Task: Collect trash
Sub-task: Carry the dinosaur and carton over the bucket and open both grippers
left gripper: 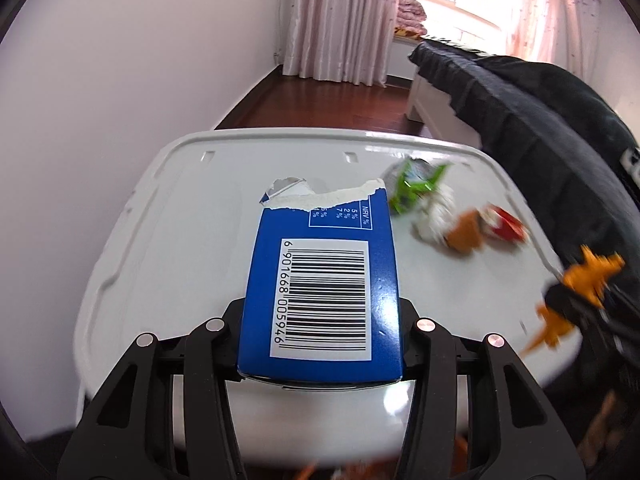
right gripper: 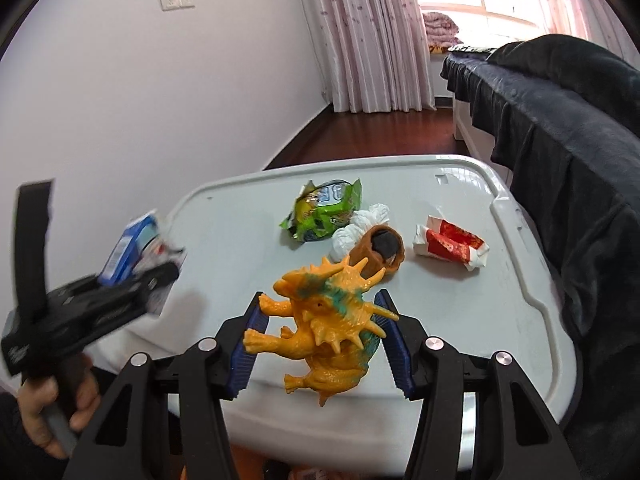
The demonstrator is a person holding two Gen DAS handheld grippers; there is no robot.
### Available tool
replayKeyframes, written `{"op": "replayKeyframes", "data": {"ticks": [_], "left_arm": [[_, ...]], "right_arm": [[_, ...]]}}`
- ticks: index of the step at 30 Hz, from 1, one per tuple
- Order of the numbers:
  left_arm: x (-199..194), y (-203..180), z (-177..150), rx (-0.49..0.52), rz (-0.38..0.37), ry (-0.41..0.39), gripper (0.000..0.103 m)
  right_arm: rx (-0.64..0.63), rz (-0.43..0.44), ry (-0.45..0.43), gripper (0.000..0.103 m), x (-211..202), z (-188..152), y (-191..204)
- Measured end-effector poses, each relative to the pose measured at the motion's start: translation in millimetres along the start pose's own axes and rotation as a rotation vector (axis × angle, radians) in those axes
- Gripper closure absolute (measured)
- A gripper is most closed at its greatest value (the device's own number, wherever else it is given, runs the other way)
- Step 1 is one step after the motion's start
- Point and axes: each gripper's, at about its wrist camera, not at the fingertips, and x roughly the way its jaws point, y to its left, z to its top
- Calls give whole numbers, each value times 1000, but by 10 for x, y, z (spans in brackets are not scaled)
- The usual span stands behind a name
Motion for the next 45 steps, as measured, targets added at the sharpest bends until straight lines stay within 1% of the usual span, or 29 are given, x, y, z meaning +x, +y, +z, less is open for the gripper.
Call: {"op": "replayKeyframes", "data": {"ticks": [3, 5, 8, 12, 15, 18, 21, 26, 30, 36, 45], "left_arm": [[-287, -31, -266, 29, -7, 4, 56], [-477, -51, -504, 50, -17, 7, 56], [-646, -73, -802, 84, -23, 9, 56], [-697, -98, -1143, 120, -46, 53, 56], [-688, -98, -1316, 133, -45, 83, 56], [-639, -78, -1338, 117, -51, 103, 56], [-599, -65, -1377, 114, -54, 120, 56], [-519, -94, -1425, 119, -67, 153, 56], [-425, -110, -1480, 115, -87, 199, 56], [-288, -80, -1533, 93, -101, 266, 56], [-221, -93, -1596, 99, -105, 301, 55]], "right_arm": [[6, 16, -5, 49, -251, -140, 67], [14, 28, -5, 49, -429, -259, 106], [38, 40, 11, 49, -616, -451, 138], [66, 48, 57, 49, -744, -757, 171], [74, 42, 103, 49, -721, -1013, 213], [82, 40, 164, 49, -620, -1224, 226], [97, 34, 211, 49, -527, -1352, 204], [94, 25, 230, 49, -476, -1392, 200], [88, 23, 257, 49, -402, -1429, 207], [87, 22, 271, 49, -365, -1470, 214], [93, 25, 276, 49, -336, -1470, 198]]}}
